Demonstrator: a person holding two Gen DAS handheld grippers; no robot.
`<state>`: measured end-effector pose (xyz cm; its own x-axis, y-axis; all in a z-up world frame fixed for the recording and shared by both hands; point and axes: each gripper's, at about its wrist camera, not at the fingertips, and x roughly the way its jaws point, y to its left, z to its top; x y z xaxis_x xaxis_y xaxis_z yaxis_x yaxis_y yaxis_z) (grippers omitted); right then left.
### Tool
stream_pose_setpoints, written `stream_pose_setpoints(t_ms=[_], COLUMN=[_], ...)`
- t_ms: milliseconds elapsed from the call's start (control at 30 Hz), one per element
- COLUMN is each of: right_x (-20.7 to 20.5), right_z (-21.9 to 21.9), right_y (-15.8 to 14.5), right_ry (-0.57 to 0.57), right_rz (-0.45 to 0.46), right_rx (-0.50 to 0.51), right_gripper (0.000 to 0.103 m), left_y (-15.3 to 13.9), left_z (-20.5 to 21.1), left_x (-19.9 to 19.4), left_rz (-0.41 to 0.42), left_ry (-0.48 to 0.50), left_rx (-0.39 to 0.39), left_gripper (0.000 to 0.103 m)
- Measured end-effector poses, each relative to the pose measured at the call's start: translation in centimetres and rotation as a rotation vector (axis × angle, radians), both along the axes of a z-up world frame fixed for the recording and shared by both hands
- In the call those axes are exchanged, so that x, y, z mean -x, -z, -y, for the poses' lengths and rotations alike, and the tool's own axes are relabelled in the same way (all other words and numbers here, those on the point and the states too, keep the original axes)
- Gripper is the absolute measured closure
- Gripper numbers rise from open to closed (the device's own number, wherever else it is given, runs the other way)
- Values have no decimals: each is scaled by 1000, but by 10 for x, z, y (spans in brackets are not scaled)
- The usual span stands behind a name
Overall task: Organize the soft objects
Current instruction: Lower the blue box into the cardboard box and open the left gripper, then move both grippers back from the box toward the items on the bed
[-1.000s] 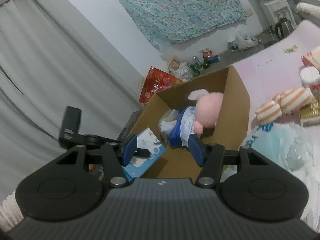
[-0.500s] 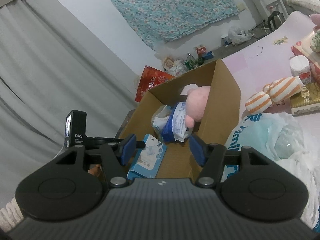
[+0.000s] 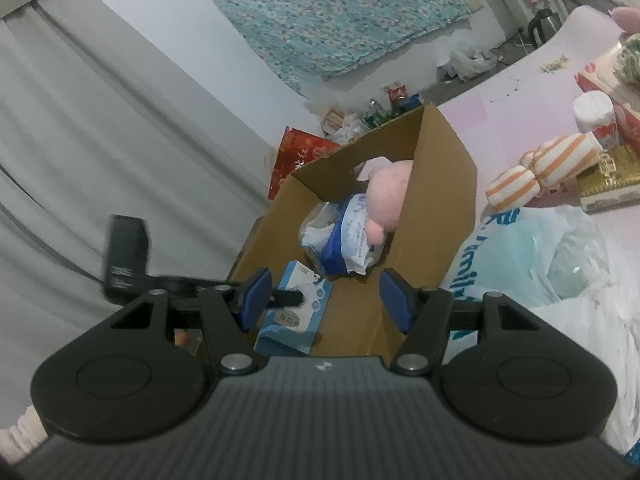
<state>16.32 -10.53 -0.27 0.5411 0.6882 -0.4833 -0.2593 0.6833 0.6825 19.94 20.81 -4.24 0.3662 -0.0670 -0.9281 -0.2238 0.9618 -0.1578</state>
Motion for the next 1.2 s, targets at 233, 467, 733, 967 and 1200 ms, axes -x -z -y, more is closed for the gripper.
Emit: stream_pose_setpoints(t_ms=[233,467,733,967,1200], right_x=[3,3,26,55,71], right_z=[6,13,43,74,109], right_y=[4,10,15,25,36], right_ry=[6,23,81,163,252], right_rz=[-4,-12,2,7,6], right_rx=[5,-6,-35,-41,-53], right_gripper=[42,41,35,29,25], left_y=[10,-13,-53,-77,-94], left_z=[-40,-31,9,59,115], left_x=[-5,1,14,22,19], left_rz=[1,73,160,225,299], left_ry=[-144,-123,-41,79,211], left_rx=[-20,-15,-53,-93,-117], left_gripper=[60,41,20,13,5])
